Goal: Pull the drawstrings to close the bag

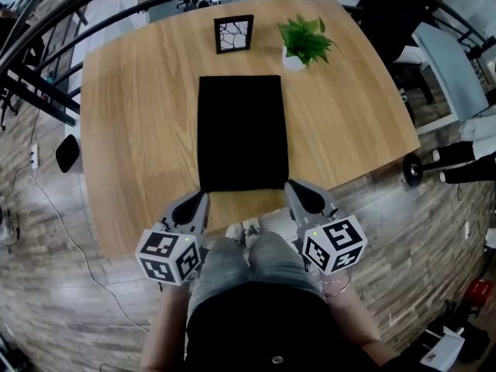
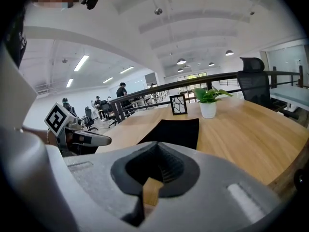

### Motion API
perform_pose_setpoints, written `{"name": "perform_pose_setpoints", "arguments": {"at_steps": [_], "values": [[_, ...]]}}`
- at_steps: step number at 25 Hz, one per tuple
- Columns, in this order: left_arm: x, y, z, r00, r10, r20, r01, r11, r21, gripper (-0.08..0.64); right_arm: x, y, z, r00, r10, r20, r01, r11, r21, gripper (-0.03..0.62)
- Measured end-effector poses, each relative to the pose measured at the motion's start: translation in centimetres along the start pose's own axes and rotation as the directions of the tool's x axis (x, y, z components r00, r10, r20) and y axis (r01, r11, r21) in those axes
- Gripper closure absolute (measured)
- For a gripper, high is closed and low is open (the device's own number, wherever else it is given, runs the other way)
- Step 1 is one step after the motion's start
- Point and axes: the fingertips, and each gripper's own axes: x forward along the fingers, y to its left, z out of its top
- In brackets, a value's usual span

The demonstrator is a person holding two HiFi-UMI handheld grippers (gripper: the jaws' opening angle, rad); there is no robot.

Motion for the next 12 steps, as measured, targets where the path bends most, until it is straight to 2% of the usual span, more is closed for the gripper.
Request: {"name": "perform_pose_setpoints", "arguments": {"at_steps": [4, 9, 12], "values": [[-0.4, 1.5, -1.0, 0.998, 0.056, -0.028, -0.056, 0.998, 0.003, 0.545, -0.5, -1.3, -1.1, 1.0, -0.02, -0.023, 0.021, 1.0, 0.014, 0.592], [-0.4, 2.9, -2.7, 0.989, 0.098, -0.107, -0.089, 0.992, 0.089, 0.543, -0.2, -2.2, -2.4, 0.998, -0.001, -0.068, 0.004, 0.999, 0.05, 0.592], [0.2, 3.4, -3.9, 0.982, 0.098, -0.163, -0.076, 0.988, 0.138, 0.543, 0.3, -2.5, -3.5, 0.994, 0.018, -0.105, -0.011, 0.998, 0.06, 0.592]]}}
